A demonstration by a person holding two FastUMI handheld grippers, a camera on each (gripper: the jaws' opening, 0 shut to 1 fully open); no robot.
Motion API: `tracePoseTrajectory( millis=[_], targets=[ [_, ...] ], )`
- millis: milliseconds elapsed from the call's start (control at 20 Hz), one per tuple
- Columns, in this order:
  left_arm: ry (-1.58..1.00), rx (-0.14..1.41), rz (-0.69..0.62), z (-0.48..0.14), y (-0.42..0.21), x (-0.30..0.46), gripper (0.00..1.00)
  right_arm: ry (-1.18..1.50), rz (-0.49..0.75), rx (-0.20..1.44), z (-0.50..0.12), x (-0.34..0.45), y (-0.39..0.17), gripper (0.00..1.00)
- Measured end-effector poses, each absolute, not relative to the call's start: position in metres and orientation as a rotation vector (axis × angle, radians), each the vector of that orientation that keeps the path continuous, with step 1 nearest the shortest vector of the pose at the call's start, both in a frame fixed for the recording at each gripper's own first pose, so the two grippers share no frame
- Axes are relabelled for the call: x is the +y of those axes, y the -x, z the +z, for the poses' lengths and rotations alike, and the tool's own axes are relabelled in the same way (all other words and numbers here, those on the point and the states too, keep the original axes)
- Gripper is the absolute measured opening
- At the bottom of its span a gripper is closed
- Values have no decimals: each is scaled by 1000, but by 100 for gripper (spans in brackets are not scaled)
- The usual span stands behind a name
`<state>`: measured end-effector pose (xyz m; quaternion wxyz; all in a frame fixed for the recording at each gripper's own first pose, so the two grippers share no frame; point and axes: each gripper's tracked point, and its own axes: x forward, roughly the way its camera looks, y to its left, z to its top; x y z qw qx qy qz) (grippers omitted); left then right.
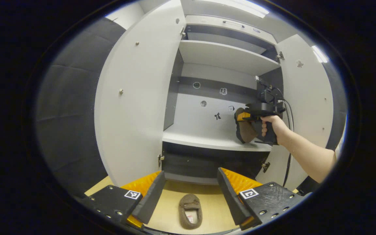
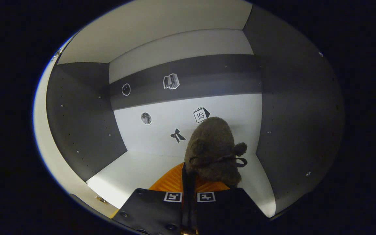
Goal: Grab one shoe with the right hand and put it into the shoe cabinet, grab the other shoe with the left hand and put it into the shoe cabinet; then close the right door with the right hand and the left door with the left hand.
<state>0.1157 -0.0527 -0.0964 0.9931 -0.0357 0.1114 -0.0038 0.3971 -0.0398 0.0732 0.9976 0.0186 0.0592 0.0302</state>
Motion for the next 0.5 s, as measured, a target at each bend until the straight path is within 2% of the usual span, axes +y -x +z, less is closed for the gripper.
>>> tracePoseTrajectory(
  millis=[50,200,250,300,350,400,450,500],
  targets=[
    [77,227,-2,-98,-116,-52,96,-50,57,115,74,-40,-397,4],
    [87,233,5,-100,-116,-50,93,-49,45,102,72,-41,-398,7],
    [88,234,5,-100,-115,-51,93,-27,37,117,66,-42,-397,10],
    [87,235,5,-100,-116,-51,93,9,22,134,60,-44,-396,20],
    [86,237,3,-100,-116,-51,93,50,16,133,57,-45,-396,17],
    [86,238,1,-101,-116,-51,93,71,31,134,55,-39,-393,22],
    [86,241,-2,-101,-115,-52,99,76,45,134,55,-33,-390,41],
    [88,246,-7,-103,-115,-54,93,76,53,134,55,-30,-387,61]
  ],
)
